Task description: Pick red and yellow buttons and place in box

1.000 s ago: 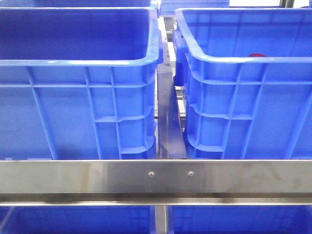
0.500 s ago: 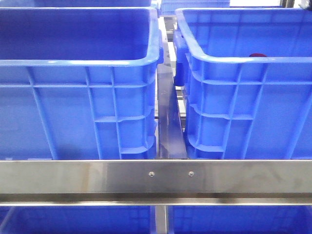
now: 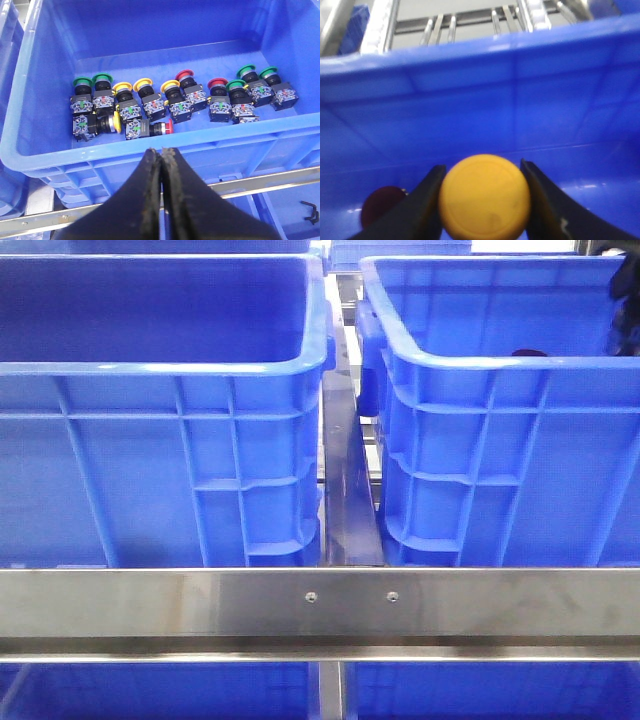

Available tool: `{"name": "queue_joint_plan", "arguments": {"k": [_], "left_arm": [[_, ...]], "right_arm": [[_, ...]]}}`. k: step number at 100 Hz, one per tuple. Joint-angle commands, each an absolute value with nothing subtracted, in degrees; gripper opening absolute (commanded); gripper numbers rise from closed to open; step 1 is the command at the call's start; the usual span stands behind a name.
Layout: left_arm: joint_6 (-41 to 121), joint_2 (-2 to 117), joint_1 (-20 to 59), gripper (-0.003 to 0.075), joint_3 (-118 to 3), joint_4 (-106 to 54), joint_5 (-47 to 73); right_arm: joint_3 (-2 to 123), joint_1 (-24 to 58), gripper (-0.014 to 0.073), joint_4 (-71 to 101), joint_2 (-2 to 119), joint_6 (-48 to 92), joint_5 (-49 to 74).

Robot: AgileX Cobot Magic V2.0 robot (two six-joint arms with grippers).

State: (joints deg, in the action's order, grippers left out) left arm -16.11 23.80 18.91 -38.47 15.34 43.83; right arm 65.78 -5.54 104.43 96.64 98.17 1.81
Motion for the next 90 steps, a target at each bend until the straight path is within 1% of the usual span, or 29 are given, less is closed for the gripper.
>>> {"name": "queue_joint_plan", "arguments": {"k": [1, 28, 58, 82, 90], "left_arm": [[-16.2, 24.3, 19.3, -0.0019, -40.0, 15.6, 40.0], [-16.2, 24.3, 19.3, -0.0019, -40.0, 15.6, 40.0], [-16.2, 24.3, 19.3, -0.0019, -40.0, 15.6, 40.0], [-16.2, 24.3, 19.3, -0.0019, -40.0, 15.6, 40.0], [-16.2, 24.3, 19.3, -0.0019, -40.0, 15.6, 40.0]], "right_arm": [[69.8, -5.8, 0.0213, 107.9, 96.8, 99.5, 3.2], [75.2, -6.0, 0.0213, 107.9, 103.9, 99.6, 1.3], [77.2, -6.0, 0.0213, 107.9, 109.0, 99.6, 0.5], [77.2, -6.0, 0.0218, 107.9, 110.2, 99.6, 0.6], [77.2, -6.0, 0.0246, 107.9, 110.2, 99.6, 0.6]]}}
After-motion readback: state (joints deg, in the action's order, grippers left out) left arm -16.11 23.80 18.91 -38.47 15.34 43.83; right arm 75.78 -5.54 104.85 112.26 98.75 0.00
